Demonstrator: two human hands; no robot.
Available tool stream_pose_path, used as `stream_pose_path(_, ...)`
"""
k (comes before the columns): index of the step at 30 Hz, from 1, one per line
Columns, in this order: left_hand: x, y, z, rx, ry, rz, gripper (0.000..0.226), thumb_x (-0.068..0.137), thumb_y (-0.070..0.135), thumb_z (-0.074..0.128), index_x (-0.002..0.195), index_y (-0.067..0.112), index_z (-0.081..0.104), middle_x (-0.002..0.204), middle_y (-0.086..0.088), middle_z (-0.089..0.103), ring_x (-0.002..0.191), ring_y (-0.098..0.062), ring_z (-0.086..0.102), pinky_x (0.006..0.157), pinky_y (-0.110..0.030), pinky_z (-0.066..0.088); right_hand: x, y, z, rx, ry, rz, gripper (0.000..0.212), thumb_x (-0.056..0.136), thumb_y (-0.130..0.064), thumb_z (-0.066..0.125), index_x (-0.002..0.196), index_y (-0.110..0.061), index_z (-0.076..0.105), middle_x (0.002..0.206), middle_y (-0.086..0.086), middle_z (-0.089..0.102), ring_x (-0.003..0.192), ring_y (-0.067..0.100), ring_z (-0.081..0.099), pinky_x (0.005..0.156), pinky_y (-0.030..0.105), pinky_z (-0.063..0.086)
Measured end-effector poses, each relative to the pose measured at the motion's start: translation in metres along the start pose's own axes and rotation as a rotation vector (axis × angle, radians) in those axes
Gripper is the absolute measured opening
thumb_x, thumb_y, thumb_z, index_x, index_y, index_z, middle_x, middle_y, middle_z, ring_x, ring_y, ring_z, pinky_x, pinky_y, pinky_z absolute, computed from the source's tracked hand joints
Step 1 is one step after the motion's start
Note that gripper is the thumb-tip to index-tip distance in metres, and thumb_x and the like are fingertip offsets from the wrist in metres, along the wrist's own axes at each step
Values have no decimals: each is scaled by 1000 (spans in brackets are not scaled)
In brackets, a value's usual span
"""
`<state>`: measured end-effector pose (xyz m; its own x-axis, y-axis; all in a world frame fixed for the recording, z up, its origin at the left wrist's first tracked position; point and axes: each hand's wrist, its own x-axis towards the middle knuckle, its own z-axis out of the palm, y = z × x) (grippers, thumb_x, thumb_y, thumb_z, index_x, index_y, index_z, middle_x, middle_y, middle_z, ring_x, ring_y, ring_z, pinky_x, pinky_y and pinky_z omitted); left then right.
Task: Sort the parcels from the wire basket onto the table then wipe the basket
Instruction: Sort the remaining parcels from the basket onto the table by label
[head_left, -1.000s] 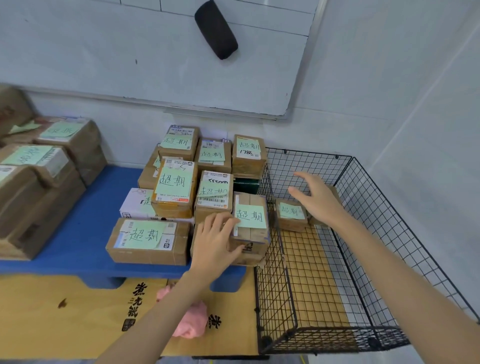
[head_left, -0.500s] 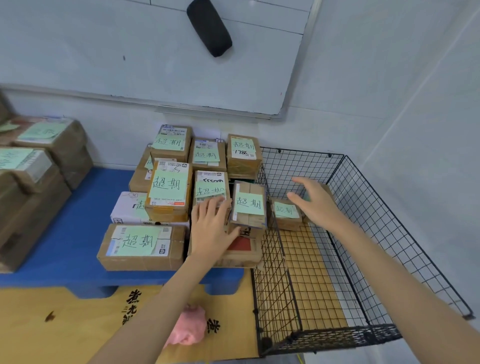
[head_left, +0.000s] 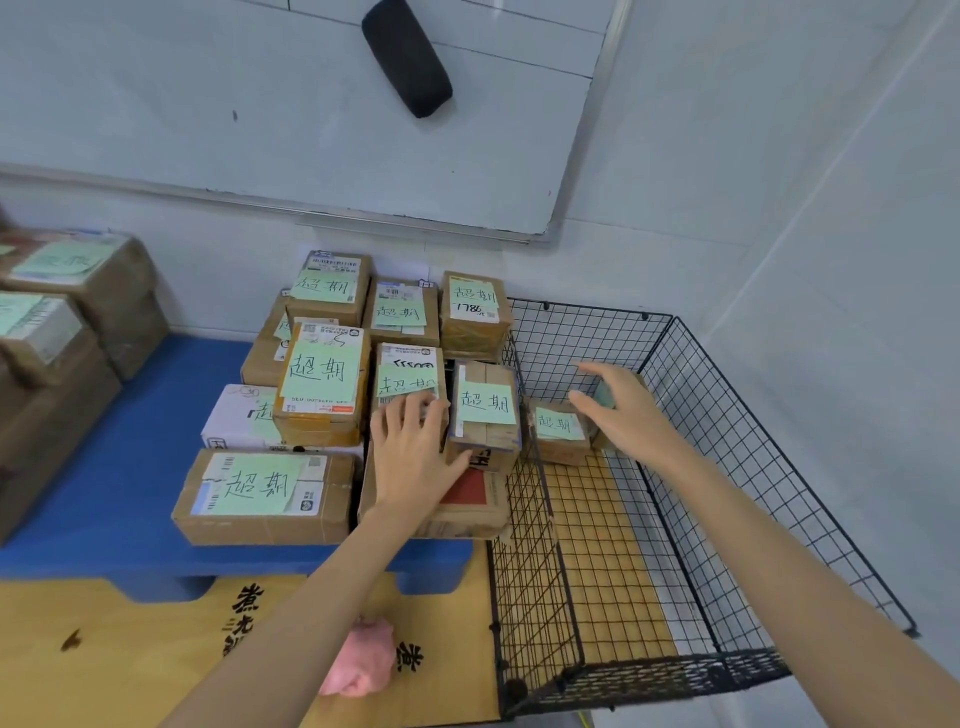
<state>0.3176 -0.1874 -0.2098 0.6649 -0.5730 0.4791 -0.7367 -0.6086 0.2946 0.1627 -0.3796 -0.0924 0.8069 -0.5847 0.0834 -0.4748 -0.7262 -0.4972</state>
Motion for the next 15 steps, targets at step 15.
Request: stream_pose_path(15, 9, 38, -41, 117, 50, 4, 61, 83, 56, 50, 136, 27, 55, 138, 1, 56, 127, -23, 48, 105, -44, 29, 39, 72, -30, 25, -154, -127, 57, 98, -41, 53, 150, -25, 36, 158, 1, 32, 146, 20, 28, 116, 46, 27)
